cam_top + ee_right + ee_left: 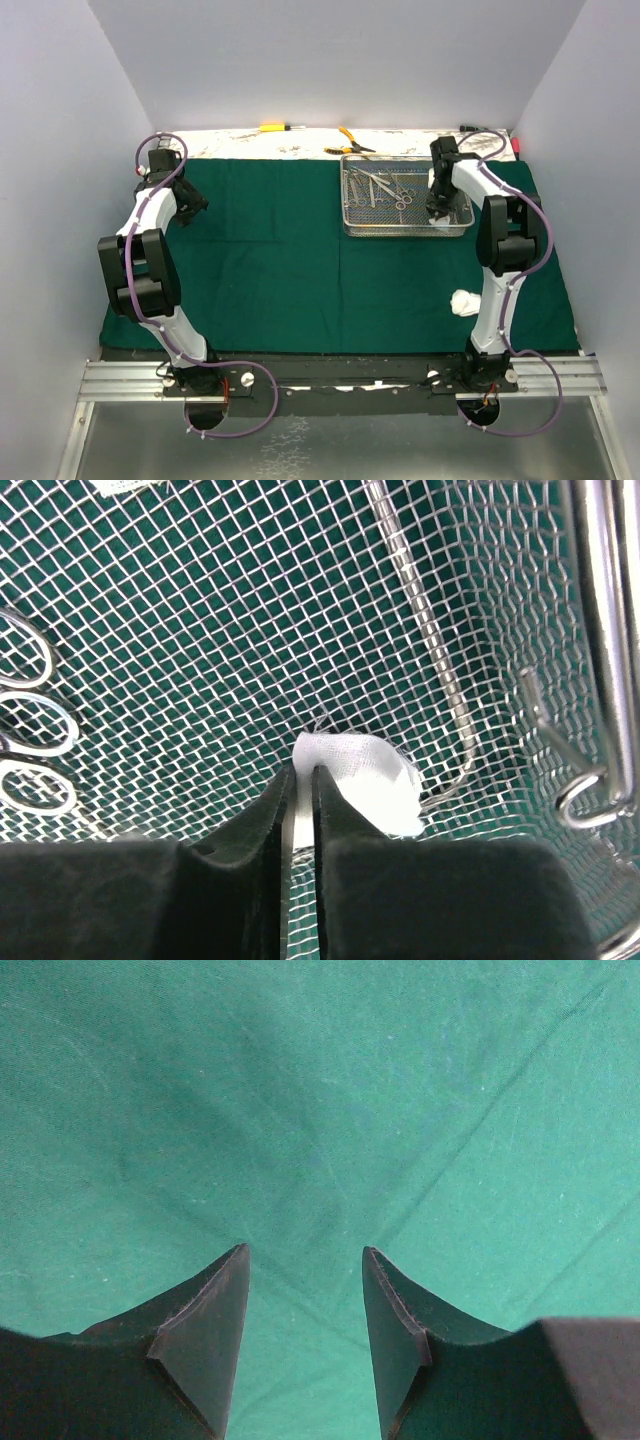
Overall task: Open and lay out the surgical kit
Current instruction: Pick up the medical item from the container.
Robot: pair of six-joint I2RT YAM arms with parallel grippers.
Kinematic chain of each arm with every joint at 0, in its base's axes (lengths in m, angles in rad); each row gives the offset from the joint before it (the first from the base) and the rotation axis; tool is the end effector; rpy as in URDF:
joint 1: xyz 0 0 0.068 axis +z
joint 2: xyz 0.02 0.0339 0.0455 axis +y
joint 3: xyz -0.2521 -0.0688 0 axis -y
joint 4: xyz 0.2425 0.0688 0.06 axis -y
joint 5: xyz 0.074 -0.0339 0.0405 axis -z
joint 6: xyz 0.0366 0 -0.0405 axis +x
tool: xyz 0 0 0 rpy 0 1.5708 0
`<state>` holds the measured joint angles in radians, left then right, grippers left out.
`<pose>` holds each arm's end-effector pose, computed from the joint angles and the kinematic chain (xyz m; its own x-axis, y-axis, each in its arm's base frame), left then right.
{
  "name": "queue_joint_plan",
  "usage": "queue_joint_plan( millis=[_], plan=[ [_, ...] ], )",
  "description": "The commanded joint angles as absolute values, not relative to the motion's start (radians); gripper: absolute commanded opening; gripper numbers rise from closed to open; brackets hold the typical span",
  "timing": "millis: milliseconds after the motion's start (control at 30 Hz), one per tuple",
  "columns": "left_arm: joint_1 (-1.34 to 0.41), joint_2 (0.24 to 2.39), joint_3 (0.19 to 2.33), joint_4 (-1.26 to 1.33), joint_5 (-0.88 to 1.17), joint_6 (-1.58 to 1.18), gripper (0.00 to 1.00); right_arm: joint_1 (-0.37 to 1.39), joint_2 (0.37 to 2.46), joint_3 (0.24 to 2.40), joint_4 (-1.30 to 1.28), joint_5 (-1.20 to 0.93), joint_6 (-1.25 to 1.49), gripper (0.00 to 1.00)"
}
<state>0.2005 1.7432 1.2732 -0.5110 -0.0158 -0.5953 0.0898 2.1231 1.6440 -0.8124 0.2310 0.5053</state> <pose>0.3606 0.0739 0.2136 -0.5578 -0.6855 -0.4679 -0.6287 0.7170 -0.3010 0.4244 0.0298 0.1642 -0.8496 0.3966 -0.3478 0.4421 0.8950 -0.0591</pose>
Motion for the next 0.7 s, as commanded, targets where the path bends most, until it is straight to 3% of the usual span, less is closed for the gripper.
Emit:
queue_joint_plan(
  millis=[0,133,367,667],
  plan=[
    [0.194,1.728,1.275,-0.511,-0.018,-0.602,0.5,0.081,2.134,1.651,-0.839,0.242,0.523,0.08],
    [0.195,1.708,1.262,-0.51,-0.015,-0.6,0.5,0.081,2.083,1.681,-0.86,0.26,0.51,0.01],
    [0.194,1.678,1.252,-0.509,-0.012,-0.593,0.5,0.083,1.923,1.691,-0.923,0.237,0.523,0.01],
    [0.192,1.637,1.212,-0.505,-0.033,-0.588,0.5,0.081,1.645,1.55,-1.033,0.113,0.611,0.01]
  ],
)
